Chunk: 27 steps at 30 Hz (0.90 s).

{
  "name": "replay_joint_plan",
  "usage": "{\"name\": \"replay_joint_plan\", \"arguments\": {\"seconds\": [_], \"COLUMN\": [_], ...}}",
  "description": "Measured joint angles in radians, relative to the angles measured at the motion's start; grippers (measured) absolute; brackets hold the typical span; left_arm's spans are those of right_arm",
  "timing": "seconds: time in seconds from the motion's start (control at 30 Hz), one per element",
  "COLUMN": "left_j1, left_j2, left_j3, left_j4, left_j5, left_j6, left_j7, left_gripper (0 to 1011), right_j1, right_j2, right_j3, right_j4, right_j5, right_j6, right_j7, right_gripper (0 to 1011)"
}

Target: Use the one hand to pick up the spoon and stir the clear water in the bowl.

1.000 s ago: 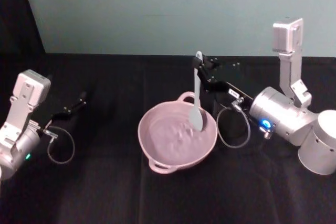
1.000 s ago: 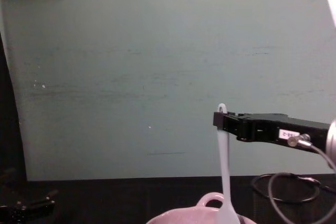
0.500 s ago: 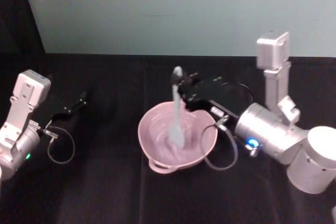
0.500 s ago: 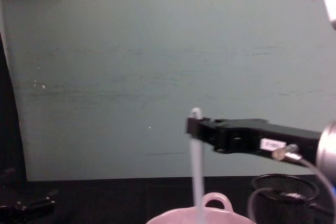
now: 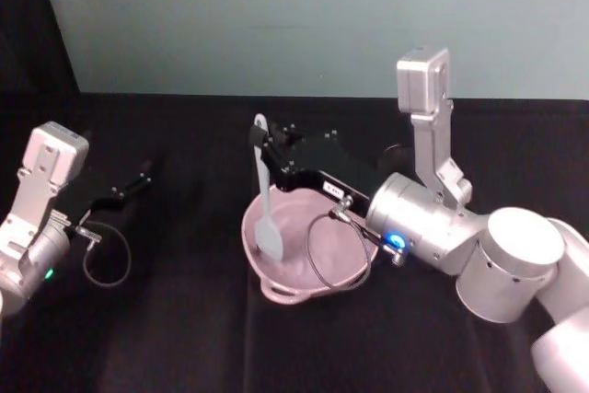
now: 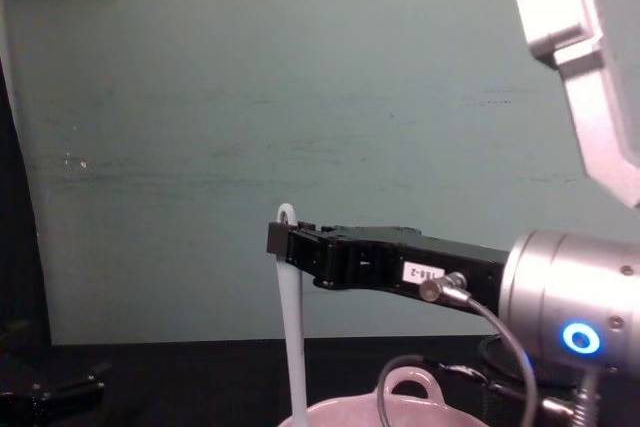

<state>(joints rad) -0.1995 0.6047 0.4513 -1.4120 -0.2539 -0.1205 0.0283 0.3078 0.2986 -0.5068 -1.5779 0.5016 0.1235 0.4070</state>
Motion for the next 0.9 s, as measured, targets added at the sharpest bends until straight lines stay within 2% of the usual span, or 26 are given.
{"name": "replay_joint_plan", "arguments": {"seconds": [0.2,0.43,0.67,0.9], "left_j1": [0.000,0.000,0.000,0.000], "left_j2": [0.000,0.000,0.000,0.000], "left_j3": [0.000,0.000,0.000,0.000], "left_j4": [0.000,0.000,0.000,0.000], "left_j5": [0.000,0.000,0.000,0.000], "left_j6": [0.000,0.000,0.000,0.000], "left_j7": [0.000,0.000,0.000,0.000], "left_gripper": [1011,1011,1011,1011], "right_j1": [0.043,0.061,0.012,-0.036], "right_j2": [-0.017,-0.006,0.041,0.076], "right_j3": [0.008,0.051,0.116,0.139], "right_j4": [0.073,0.119,0.070,0.010], "right_j5": [0.003,-0.006,-0.005,-0.004], "right_j6": [-0.020,-0.038,-0.041,-0.024], "right_j7": [0.001,-0.030,-0.061,-0.063], "right_gripper": [113,113,113,113]}}
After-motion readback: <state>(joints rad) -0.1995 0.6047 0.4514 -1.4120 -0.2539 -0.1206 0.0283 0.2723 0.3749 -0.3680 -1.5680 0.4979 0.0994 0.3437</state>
